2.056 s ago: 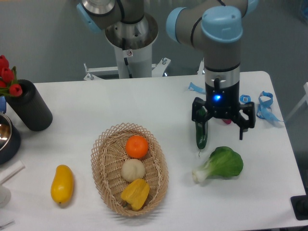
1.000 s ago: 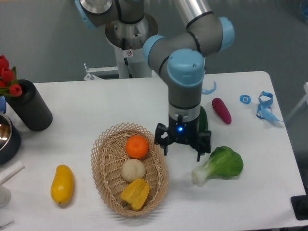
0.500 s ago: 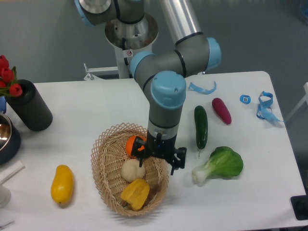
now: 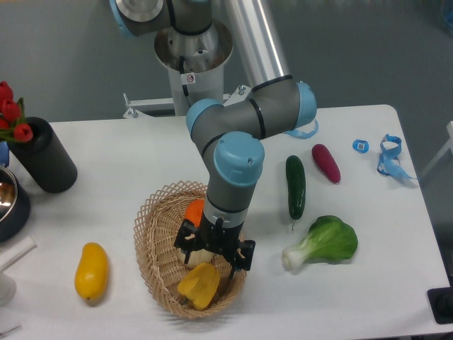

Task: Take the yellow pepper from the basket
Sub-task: 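Lower the gripper around the yellow bell pepper in the basket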

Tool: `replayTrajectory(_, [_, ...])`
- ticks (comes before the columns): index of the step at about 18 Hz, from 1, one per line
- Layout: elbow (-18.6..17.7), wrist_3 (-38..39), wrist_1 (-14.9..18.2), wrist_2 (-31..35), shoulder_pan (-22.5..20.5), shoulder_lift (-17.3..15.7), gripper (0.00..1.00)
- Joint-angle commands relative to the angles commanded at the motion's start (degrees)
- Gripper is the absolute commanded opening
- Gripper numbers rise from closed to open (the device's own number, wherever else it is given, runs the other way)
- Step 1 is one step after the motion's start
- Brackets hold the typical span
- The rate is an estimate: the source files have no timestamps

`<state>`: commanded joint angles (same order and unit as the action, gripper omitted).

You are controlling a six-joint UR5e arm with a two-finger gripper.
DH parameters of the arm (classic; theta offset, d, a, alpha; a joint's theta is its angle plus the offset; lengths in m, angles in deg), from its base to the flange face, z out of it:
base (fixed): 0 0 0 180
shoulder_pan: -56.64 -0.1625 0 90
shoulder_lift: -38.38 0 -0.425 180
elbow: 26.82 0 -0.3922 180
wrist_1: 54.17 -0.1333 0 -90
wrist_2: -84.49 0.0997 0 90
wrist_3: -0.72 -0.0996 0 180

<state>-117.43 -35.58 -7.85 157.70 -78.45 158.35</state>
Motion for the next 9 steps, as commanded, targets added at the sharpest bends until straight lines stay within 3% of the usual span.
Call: replayTrajectory(9, [1.0, 0.1, -0.1, 0.2, 0.4, 2.1, 1.00])
